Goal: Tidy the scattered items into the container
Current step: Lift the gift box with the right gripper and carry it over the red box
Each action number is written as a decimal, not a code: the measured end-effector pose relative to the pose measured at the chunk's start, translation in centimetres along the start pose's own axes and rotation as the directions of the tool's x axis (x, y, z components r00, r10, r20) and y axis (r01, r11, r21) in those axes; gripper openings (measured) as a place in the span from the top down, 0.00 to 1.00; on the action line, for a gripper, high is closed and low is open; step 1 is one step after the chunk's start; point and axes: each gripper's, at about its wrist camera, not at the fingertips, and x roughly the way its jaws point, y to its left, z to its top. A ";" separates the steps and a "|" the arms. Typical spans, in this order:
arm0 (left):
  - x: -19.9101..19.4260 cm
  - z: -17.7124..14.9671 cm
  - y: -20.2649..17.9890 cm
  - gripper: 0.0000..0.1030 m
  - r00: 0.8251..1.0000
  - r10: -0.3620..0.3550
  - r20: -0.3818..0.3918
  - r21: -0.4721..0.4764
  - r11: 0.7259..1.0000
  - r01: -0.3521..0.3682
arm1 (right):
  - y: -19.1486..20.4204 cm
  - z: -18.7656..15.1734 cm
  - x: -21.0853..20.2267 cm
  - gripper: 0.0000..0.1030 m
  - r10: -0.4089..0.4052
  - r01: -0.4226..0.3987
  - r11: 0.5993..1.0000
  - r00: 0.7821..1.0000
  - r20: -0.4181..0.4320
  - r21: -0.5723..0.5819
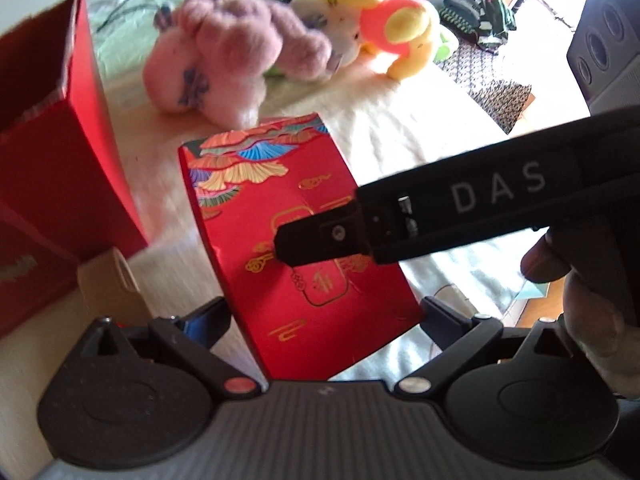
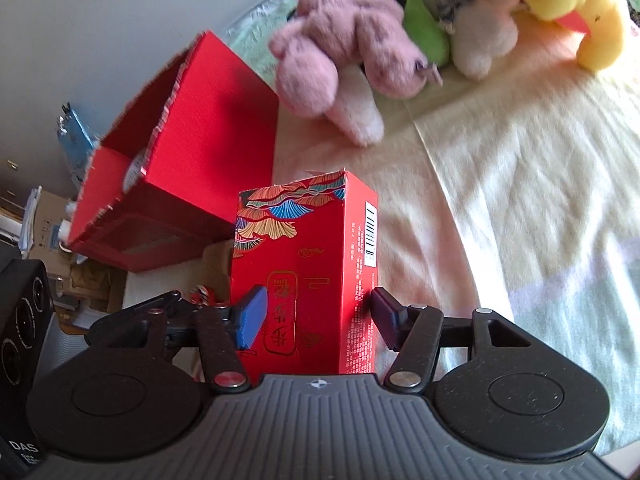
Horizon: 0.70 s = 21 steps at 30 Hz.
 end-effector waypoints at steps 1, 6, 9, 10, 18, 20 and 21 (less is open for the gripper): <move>-0.5 0.3 -0.3 0.04 1.000 0.005 0.014 0.012 1.000 -0.005 | 0.2 0.1 -0.6 0.42 0.004 -0.004 1.000 1.000 0.016 -0.003; -3.7 2.0 -1.3 0.04 0.994 0.011 0.107 0.040 0.999 -0.015 | 1.8 1.1 -3.9 0.42 0.018 -0.013 0.999 0.994 0.112 -0.046; -6.1 2.9 -1.2 0.04 0.987 0.020 0.160 0.040 0.999 -0.027 | 3.1 1.6 -5.8 0.42 0.030 -0.016 0.996 0.986 0.167 -0.086; -6.7 3.2 -1.1 0.04 0.984 0.026 0.175 0.039 0.999 -0.033 | 3.7 1.6 -6.4 0.42 0.035 -0.017 0.995 0.983 0.181 -0.101; -10.8 4.9 1.2 0.04 0.964 0.088 0.251 0.017 0.995 -0.095 | 8.0 2.0 -7.6 0.42 0.091 -0.048 0.981 0.969 0.230 -0.189; -11.7 5.0 2.1 0.04 0.958 0.106 0.268 0.005 0.994 -0.111 | 9.0 2.6 -7.3 0.42 0.107 -0.057 0.976 0.966 0.236 -0.210; -12.2 5.1 2.7 0.04 0.954 0.116 0.276 -0.002 0.993 -0.120 | 9.5 3.0 -7.0 0.42 0.116 -0.063 0.974 0.964 0.239 -0.219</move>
